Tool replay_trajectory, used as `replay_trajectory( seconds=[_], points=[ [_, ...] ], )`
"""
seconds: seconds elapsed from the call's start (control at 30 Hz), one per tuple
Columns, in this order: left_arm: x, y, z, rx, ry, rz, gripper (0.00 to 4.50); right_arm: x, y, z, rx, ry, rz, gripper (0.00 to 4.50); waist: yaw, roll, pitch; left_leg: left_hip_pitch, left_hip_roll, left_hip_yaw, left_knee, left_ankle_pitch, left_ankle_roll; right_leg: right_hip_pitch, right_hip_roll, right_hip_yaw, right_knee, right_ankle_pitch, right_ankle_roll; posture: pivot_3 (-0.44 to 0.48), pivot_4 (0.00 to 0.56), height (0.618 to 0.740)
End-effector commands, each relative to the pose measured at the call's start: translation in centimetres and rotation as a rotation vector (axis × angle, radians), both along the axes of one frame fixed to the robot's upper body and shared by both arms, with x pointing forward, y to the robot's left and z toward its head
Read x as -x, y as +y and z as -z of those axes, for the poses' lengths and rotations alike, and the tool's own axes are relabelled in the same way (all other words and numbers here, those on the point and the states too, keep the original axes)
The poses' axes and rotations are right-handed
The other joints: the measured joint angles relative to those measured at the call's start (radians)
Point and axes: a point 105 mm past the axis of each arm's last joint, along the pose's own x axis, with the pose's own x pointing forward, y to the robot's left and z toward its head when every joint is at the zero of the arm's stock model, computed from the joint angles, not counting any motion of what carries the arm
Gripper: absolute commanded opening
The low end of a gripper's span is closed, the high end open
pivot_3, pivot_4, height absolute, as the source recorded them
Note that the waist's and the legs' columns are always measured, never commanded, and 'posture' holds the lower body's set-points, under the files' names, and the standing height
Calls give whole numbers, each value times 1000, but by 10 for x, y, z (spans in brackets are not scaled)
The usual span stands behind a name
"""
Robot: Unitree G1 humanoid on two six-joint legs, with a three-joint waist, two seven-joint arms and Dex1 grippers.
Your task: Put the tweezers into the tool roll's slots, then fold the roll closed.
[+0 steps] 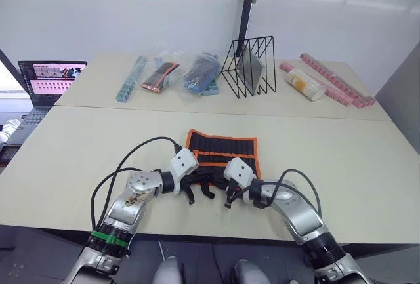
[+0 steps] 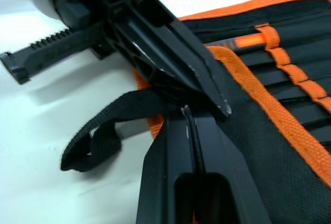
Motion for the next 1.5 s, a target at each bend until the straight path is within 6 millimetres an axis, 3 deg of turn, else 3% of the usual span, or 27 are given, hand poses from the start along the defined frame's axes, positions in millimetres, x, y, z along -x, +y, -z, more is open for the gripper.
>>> replay_trajectory(
  seconds=[0.03, 0.33, 0.53, 0.7, 0.87, 0.97, 1.17, 1.5],
  points=[
    [5, 9, 20, -61, 63, -8, 37, -3, -27, 16, 58, 34, 90, 0, 0, 0, -2, 0, 0, 0, 0, 0, 0, 0, 0, 0, 0, 0, 0, 0, 150, 687],
    [4, 16, 18, -73, 43, -8, 37, 9, -89, 16, 128, 115, 183, 0, 0, 1, -5, 3, 0, 0, -1, 0, 0, 3, 0, 0, -1, 0, 0, 0, 150, 687],
    [1, 21, 10, -73, 6, -15, 37, 12, -84, 9, 117, 112, 157, 0, -4, 1, -5, 13, 0, 0, -8, 0, 0, 15, 0, 0, -9, 0, 0, 0, 150, 687],
    [6, 25, -26, 1, -65, 3, 37, 18, -77, -27, -12, 83, 130, 0, -6, 2, -4, 13, 0, 0, -9, 0, 0, 14, 0, 0, -9, 0, 0, 0, 150, 687],
    [26, 37, -61, 61, -94, 60, 37, 24, -85, -45, -83, 125, 151, 0, -2, 2, -3, 6, 0, 0, -9, 0, 0, 9, 0, 0, -10, 0, 0, 0, 150, 687],
    [44, 60, -77, 91, -83, 63, 0, 15, -100, -58, -147, 173, 241, 854, -4, 3, -3, 6, 0, 0, -10, 0, 0, 9, 0, 0, -13, 0, 0, 0, 150, 687],
    [61, 84, -70, 19, -54, 22, 0, -1, -116, -40, -180, 386, 388, 2854, -6, 3, -2, 7, 0, 0, -11, 0, 0, 10, 0, 0, -15, 0, 0, 0, 150, 687],
    [68, 75, -71, 83, -77, 11, 0, -8, -116, -15, -292, 682, 478, 2854, -3, 3, -2, 6, 0, 0, -11, 0, 0, 10, 0, 0, -16, 0, 0, 0, 150, 687]
  ],
)
